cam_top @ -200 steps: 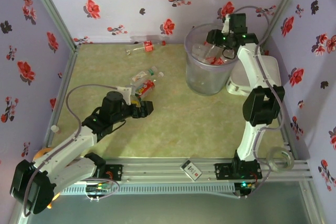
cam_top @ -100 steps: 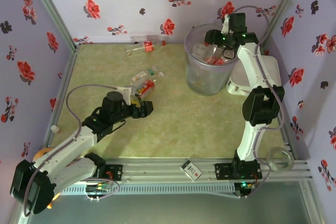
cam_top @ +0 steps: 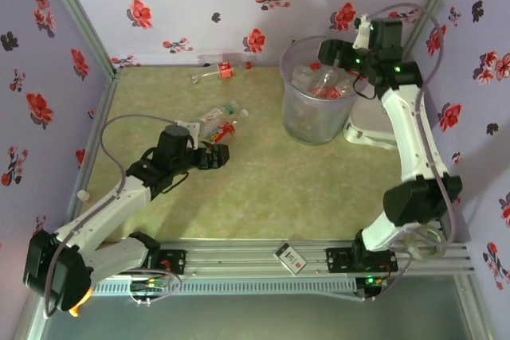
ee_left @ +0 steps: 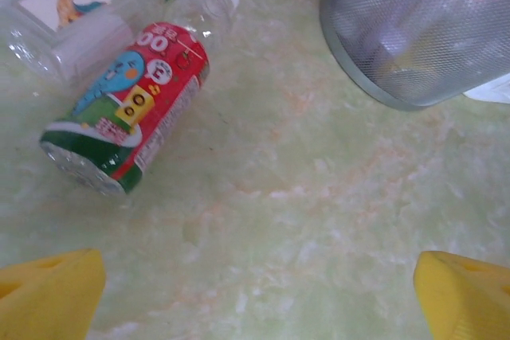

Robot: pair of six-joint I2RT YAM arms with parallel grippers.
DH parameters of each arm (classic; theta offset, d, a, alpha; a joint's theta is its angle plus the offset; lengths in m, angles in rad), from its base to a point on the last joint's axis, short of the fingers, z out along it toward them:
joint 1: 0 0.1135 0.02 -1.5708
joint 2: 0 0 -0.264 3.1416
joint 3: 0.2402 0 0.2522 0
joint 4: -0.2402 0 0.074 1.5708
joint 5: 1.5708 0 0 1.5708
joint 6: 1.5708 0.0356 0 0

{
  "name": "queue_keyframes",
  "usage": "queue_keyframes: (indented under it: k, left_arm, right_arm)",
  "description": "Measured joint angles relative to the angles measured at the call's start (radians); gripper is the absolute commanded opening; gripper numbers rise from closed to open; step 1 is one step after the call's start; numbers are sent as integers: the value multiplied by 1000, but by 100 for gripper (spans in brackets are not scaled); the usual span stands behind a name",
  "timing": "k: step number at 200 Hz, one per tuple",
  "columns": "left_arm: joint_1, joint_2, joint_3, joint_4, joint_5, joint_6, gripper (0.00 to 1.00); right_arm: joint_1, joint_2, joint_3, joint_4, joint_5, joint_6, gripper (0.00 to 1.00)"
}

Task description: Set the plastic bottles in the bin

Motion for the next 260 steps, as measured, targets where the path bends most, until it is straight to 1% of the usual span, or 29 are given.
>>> queue_keyframes:
  k: [15,41,64,76,94,148,156,159,171,178,198,207,227,240,260]
  left_arm:
    - [16,53,51,-32,-5,41,100]
    - [52,174,147,-89,-33,115,100]
    - [71,266,204,-115,-66,182,96]
    - [73,304,226,-127,-79,212,93]
    - [76,361,260,-140,-95,254,91]
    - [80,524,342,-148,-113,333,85]
    - [80,540,346,-148,-113,340,84]
    - [81,546,347,-148,-114,341,82]
    - [81,570,355,-148,-120,348,80]
    - [81,582,357,-145,-121,348,76]
    - [81,603,359,-140,-126,352,74]
    - [81,614,361,-140,-129,353,70]
    - [80,638,365,-137,-131,352,68]
    - [80,651,365,-135,-132,351,62]
    - [80,653,365,-118,-137,348,61]
  right_arm:
    - [0,-74,-81,10,-1,1,97]
    - [0,-193,-224,14,-3,5,97]
    - [0,-290,-329,8,5,5,97]
    - [-5,-343,-380,1,20,5,96]
    - [-24,-417,-447,-18,24,5,97]
    - [-45,-599,-643,-79,32,23,97]
    - [-45,-618,-665,-85,35,29,96]
    - [-45,-623,-673,-86,34,32,96]
    - [-45,-638,-701,-87,34,40,96]
    - [-46,-642,-715,-87,34,43,95]
    - [-48,-640,-751,-86,34,52,95]
    - [-48,-637,-760,-87,34,56,95]
    - [-48,-636,-771,-82,33,59,95]
    - [-48,-636,-774,-76,33,58,95]
    - [-52,-636,-787,-64,33,58,96]
